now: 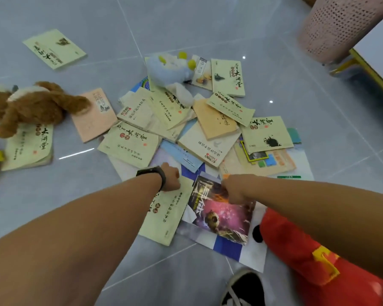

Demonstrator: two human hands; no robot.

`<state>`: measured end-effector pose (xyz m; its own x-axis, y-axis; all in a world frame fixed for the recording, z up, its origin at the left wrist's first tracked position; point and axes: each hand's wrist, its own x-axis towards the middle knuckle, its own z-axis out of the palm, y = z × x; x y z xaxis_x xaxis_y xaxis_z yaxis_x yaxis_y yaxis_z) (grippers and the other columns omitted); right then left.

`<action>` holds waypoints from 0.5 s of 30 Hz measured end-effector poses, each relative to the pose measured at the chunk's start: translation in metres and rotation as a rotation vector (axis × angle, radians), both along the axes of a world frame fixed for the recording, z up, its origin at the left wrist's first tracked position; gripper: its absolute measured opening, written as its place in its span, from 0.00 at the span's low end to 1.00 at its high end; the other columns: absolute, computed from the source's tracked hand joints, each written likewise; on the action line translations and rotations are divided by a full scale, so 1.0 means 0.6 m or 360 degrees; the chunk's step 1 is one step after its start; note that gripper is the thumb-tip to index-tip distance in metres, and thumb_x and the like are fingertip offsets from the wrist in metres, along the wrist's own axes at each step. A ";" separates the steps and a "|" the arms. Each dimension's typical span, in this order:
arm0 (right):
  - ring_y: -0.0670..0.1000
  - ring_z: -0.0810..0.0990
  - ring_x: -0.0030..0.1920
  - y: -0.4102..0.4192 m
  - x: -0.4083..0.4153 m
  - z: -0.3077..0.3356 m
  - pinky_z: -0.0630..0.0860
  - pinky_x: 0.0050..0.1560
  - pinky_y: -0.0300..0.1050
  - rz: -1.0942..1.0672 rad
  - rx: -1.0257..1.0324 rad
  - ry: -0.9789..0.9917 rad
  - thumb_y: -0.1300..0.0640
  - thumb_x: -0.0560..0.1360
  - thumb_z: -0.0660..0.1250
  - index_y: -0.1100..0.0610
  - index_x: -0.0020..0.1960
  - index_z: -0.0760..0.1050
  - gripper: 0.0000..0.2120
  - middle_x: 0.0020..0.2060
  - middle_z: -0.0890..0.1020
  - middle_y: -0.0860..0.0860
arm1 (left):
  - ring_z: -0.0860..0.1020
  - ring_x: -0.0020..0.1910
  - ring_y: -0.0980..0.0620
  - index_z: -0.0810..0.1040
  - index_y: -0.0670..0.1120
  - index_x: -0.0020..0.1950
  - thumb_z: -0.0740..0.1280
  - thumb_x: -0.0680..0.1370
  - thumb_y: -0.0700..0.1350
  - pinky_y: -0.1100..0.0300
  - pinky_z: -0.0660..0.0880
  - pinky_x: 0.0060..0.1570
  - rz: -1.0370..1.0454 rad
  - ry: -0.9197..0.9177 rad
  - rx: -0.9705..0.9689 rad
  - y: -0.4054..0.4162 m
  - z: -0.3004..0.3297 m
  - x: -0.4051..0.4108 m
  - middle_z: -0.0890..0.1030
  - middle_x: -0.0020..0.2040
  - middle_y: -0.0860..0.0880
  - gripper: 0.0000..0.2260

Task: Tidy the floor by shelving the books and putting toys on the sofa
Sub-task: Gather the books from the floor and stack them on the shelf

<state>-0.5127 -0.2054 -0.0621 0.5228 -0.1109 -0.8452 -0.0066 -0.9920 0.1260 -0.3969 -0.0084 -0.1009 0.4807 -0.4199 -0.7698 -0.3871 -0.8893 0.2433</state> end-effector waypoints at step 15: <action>0.61 0.68 0.68 0.046 0.052 -0.070 0.73 0.66 0.59 -0.0386 0.0182 -0.0298 0.44 0.71 0.75 0.58 0.77 0.57 0.43 0.69 0.66 0.59 | 0.67 0.65 0.39 0.51 0.53 0.75 0.74 0.72 0.47 0.42 0.74 0.60 0.0469 -0.0271 -0.0123 0.091 -0.067 -0.013 0.62 0.67 0.43 0.41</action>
